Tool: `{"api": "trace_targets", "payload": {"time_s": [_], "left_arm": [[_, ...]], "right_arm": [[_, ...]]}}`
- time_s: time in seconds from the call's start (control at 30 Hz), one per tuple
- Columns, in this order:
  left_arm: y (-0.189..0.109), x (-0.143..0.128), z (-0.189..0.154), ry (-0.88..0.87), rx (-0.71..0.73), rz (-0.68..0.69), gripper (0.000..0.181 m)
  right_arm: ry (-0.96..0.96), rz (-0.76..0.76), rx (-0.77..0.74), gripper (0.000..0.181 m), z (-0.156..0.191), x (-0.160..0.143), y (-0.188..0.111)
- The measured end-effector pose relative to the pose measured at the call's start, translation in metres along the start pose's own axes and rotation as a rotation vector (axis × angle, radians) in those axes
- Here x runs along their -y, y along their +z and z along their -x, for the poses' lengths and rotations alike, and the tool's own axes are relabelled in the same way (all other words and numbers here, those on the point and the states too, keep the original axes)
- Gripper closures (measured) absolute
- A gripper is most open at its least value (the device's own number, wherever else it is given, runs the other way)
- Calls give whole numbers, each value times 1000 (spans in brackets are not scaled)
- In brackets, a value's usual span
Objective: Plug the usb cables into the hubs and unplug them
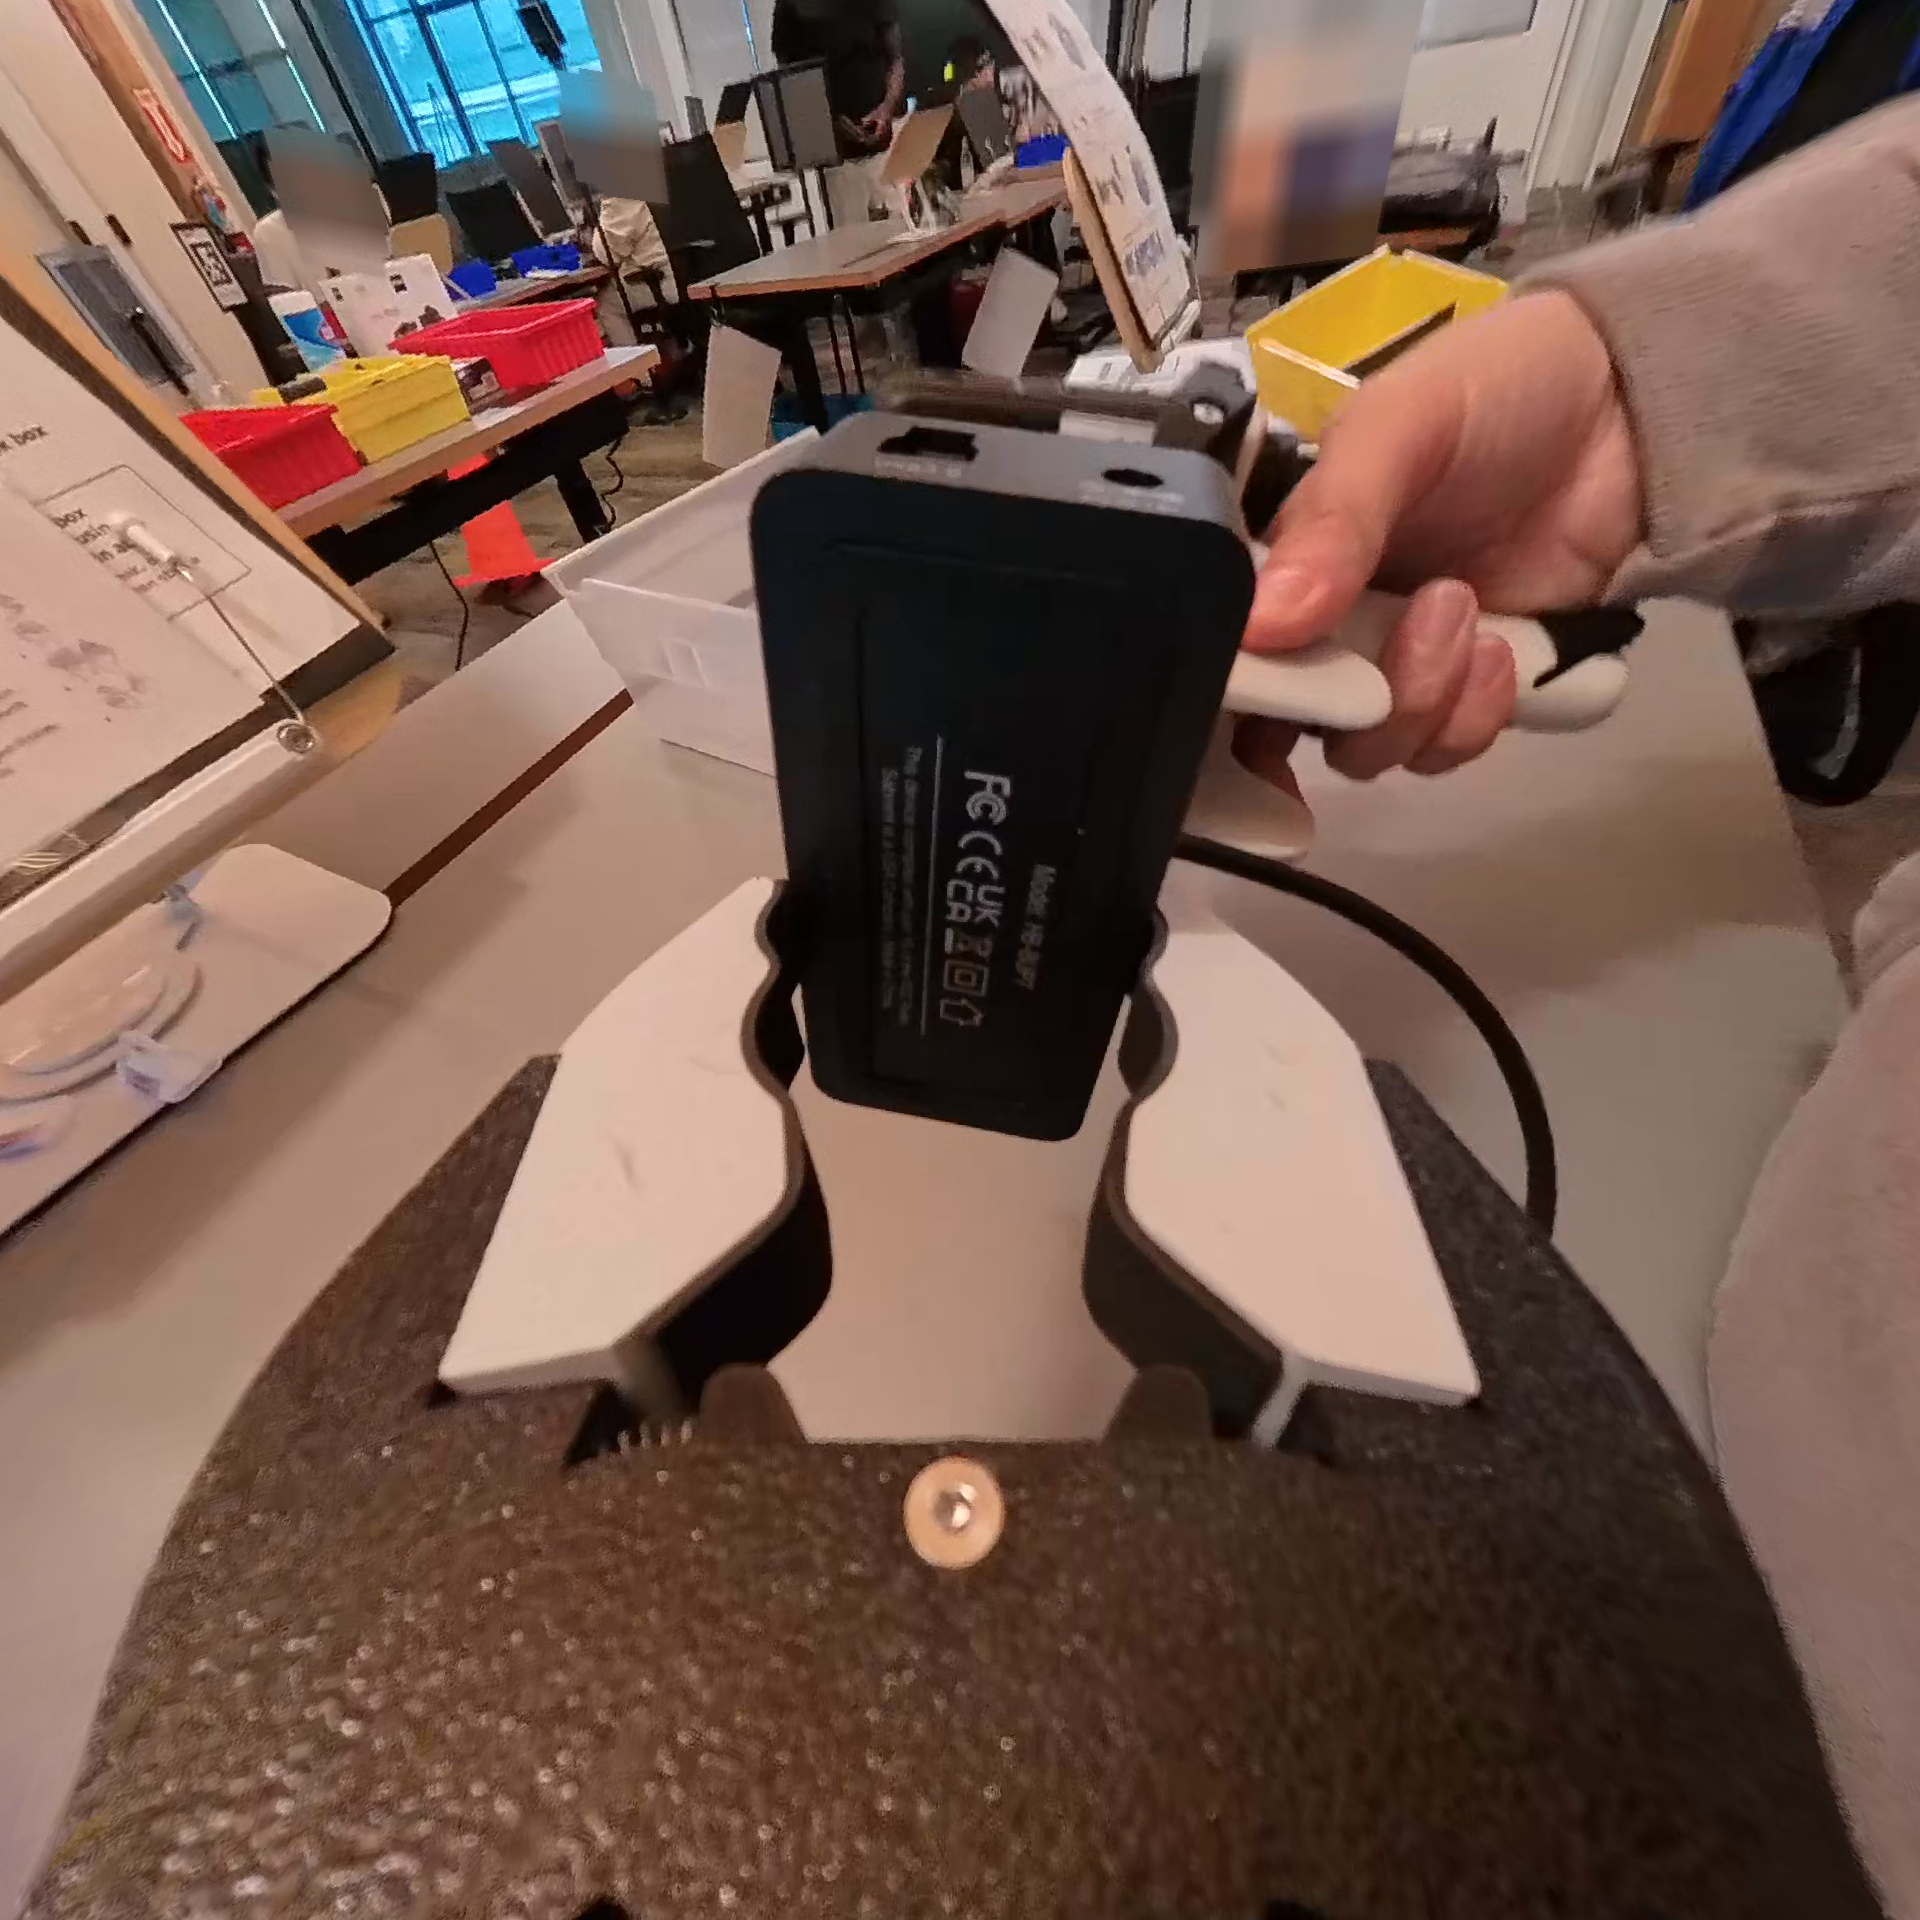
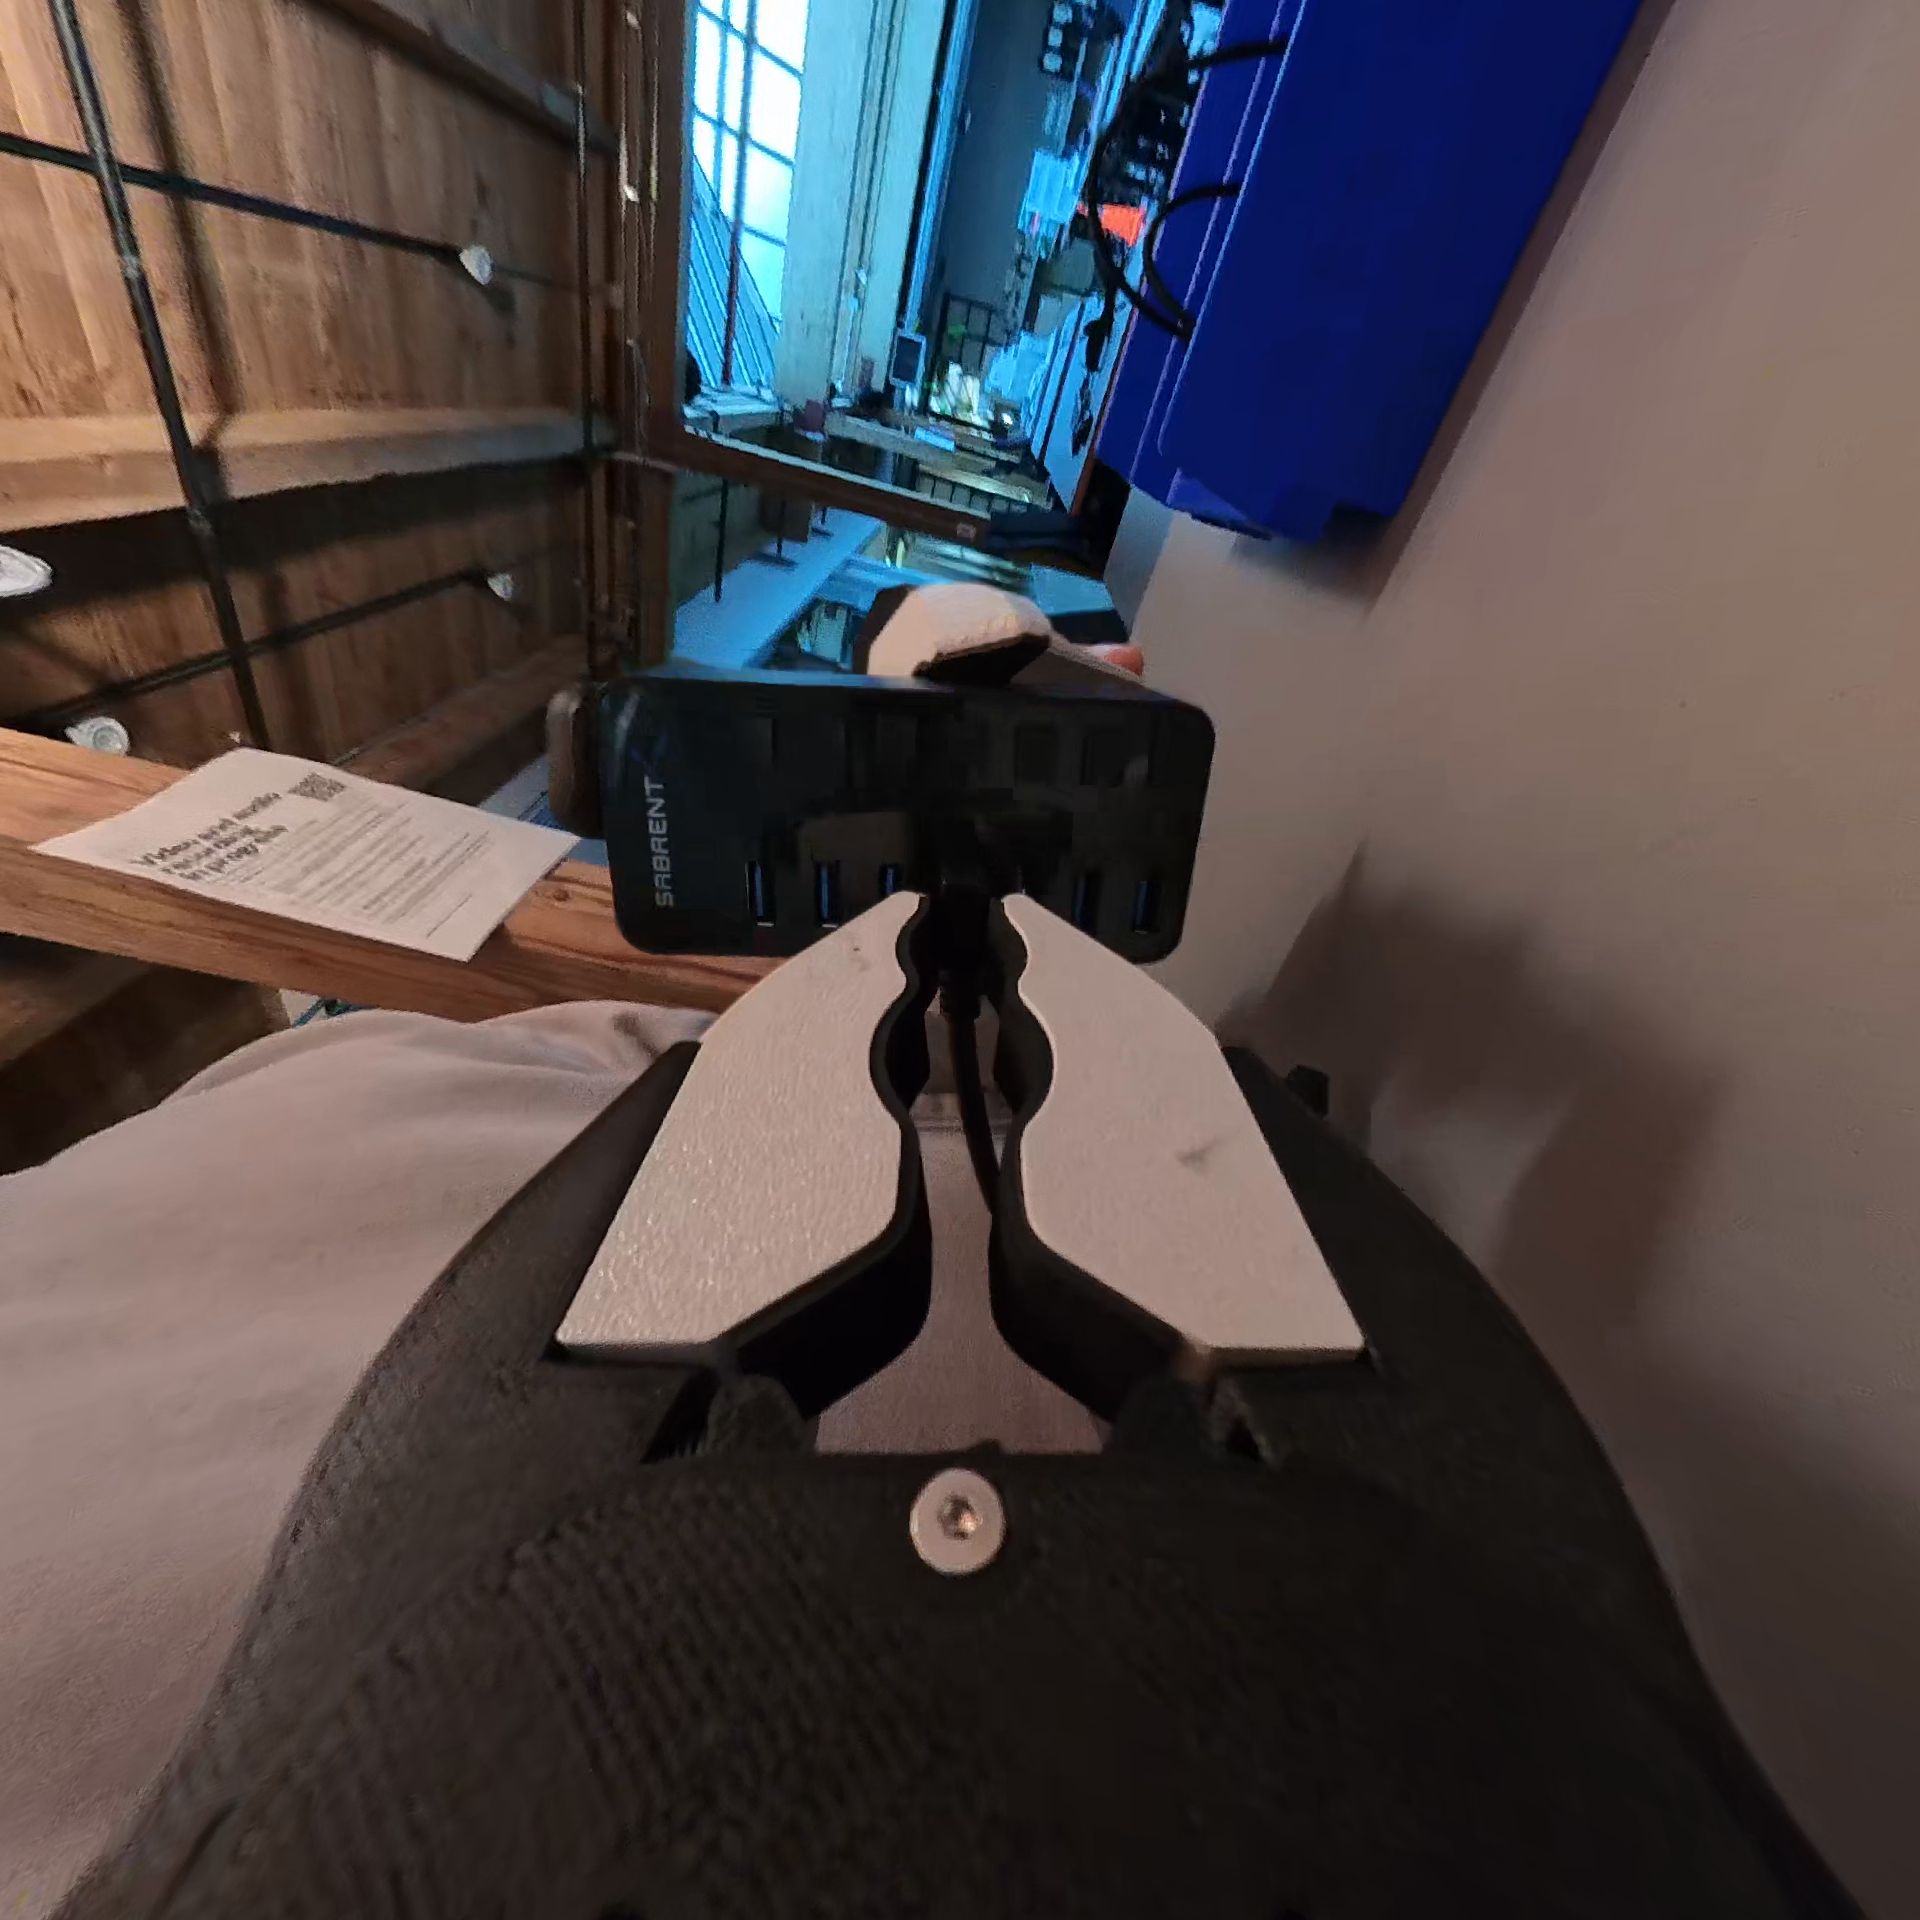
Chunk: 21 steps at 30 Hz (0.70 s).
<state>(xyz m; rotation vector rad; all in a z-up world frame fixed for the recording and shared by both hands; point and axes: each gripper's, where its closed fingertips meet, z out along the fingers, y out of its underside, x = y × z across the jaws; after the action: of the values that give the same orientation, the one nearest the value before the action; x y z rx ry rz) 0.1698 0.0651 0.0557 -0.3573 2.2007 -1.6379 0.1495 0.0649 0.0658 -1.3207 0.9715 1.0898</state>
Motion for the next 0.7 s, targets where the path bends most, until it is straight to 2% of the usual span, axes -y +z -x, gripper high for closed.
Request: {"api": "trace_targets", "payload": {"time_s": [0.03, 0.1, 0.13, 0.2, 0.23, 0.3, 0.37, 0.47, 0.53, 0.6, 0.7], "left_arm": [[-8, -1, 8, 7, 32, -8, 121], [-42, 3, 36, -61, 103, -78, 122], [-55, 4, 48, -71, 125, -77, 121], [-64, 12, 58, -77, 113, -82, 121], [-64, 20, 61, -74, 113, -99, 121], [-60, 32, 60, -53, 94, -115, 121], [-53, 36, 52, -28, 78, -115, 121], [-42, 30, 36, -22, 34, -98, 121], [-38, 25, 30, -42, 19, -97, 121], [-35, 22, 26, -62, 6, -100, 121], [-32, 21, 23, -80, -5, -110, 121]], "right_arm": [[-13, -14, -35, 172, -4, 5, -8], [-27, -212, -214, 173, -32, 43, -72], [-19, -253, -177, 173, -18, 52, -94], [-187, -111, -195, 173, 22, 44, -91], [-270, -47, -199, 173, 43, 42, -87], [-371, -24, -122, 173, 89, 50, -91], [-473, -40, -152, 173, 110, 65, -115], [-576, -87, -332, 173, 108, 89, -162], [-592, -109, -323, 173, 108, 96, -183], [-607, -135, -414, 173, 85, 105, -205], [-533, -134, -393, 173, 48, 104, -217]]}}
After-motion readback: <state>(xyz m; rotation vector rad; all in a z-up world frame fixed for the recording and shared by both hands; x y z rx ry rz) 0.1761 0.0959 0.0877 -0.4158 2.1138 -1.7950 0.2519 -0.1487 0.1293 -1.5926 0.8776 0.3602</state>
